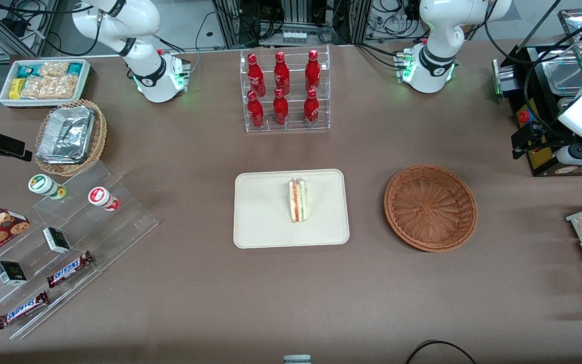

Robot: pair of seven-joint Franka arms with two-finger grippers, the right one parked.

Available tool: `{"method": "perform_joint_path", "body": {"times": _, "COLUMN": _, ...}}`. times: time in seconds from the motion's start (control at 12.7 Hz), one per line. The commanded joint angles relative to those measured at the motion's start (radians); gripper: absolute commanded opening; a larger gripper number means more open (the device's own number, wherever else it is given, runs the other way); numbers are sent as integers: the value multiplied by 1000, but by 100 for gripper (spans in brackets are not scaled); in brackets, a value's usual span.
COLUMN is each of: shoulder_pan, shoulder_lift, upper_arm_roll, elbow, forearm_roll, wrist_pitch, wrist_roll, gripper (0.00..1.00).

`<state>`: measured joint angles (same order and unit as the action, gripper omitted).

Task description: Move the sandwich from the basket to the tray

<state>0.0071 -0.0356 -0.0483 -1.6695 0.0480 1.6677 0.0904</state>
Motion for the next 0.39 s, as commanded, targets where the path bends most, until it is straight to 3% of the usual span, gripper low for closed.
{"method": "perform_joint_path", "body": {"times": 0.0, "shoulder_pan": 10, "shoulder_lift": 13, "upper_arm_roll": -8, "elbow": 33, "forearm_roll": -5, "wrist_pitch": -34, "wrist_roll": 6, "gripper": 100}}
{"method": "perform_joint_path", "body": {"times": 0.32, "shoulder_pan": 11, "shoulder_lift": 16, "upper_arm_roll": -7, "elbow": 34, "forearm_roll": -36, "wrist_pitch": -37, "wrist_roll": 8, "gripper": 100}}
